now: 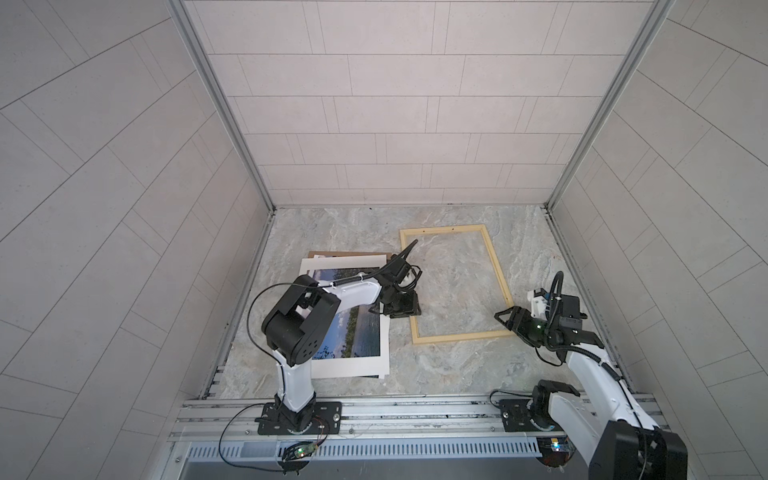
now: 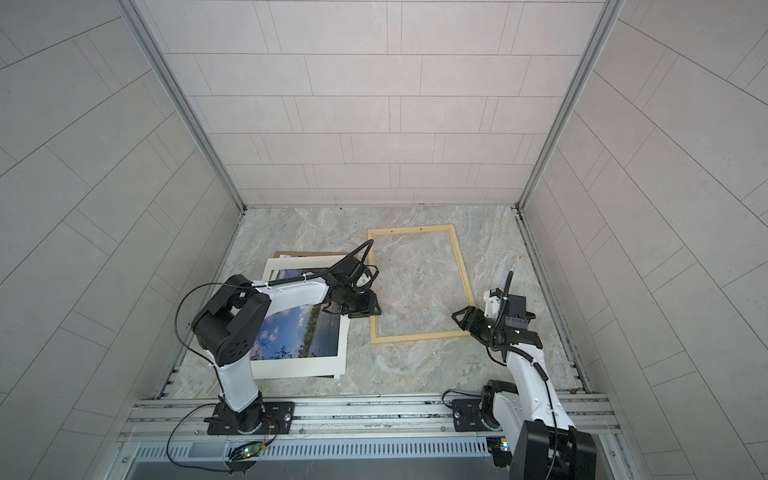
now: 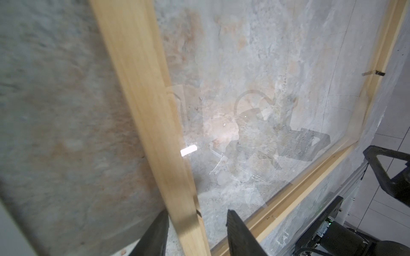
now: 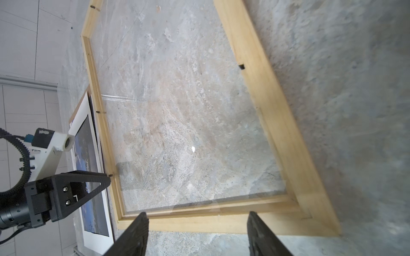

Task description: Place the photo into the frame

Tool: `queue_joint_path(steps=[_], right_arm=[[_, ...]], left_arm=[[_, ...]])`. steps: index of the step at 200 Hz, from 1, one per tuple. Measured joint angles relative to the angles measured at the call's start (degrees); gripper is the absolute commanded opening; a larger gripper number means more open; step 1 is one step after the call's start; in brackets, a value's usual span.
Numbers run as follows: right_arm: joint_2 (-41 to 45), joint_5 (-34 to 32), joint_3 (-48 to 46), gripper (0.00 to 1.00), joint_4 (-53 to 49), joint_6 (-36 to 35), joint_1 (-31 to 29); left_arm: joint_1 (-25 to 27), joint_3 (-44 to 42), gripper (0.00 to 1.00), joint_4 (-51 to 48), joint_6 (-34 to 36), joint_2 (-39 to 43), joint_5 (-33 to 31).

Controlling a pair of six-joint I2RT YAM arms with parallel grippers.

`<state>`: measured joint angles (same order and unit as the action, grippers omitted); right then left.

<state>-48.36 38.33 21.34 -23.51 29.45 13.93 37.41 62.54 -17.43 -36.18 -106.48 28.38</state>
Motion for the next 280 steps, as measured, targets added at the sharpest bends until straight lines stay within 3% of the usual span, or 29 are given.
queue_joint_path(steps=[53, 99, 126, 158, 194, 220, 236, 280], right_arm=[[0.59, -4.2, 4.9, 0.77, -2.91, -1.9, 0.0], [-7.61, -8.48, 12.11, 0.77, -2.08, -2.49, -3.82], [-8.59, -9.79, 14.8, 0.76, -0.48, -0.24, -12.46], [-11.54, -10.86, 19.39, 0.75, 1.99, 5.75, -28.61], [-12.63, -13.73, 18.49, 0.75, 9.2, 13.66, -47.76], [-18.86, -15.5, 18.49, 0.73, 15.13, 19.04, -59.69], [-24.46, -15.1, 18.51, 0.7, 19.61, 22.03, -64.92], [-38.05, -13.64, 20.9, 0.71, 27.61, 27.67, -73.33]], left_arm=[[0.0, 1.75, 0.53, -0.76, 0.15, -0.85, -2.49], [-1.81, 0.74, 0.61, -6.69, 1.53, 6.14, -4.87], [-6.36, -0.15, 0.56, -12.09, 3.69, 16.22, -6.75], [-12.66, -6.36, 0.47, -17.03, 4.35, 28.46, -10.97], [-12.96, -13.35, 0.34, -21.7, 2.69, 33.46, -14.73], [-12.9, -19.82, 0.24, -22.36, -0.07, 36.24, -16.55], [-12.83, -23.76, 0.17, -22.32, -2.4, 38.86, -17.38], [-11.82, -29.7, 0.12, -21.53, -6.32, 44.09, -18.21]])
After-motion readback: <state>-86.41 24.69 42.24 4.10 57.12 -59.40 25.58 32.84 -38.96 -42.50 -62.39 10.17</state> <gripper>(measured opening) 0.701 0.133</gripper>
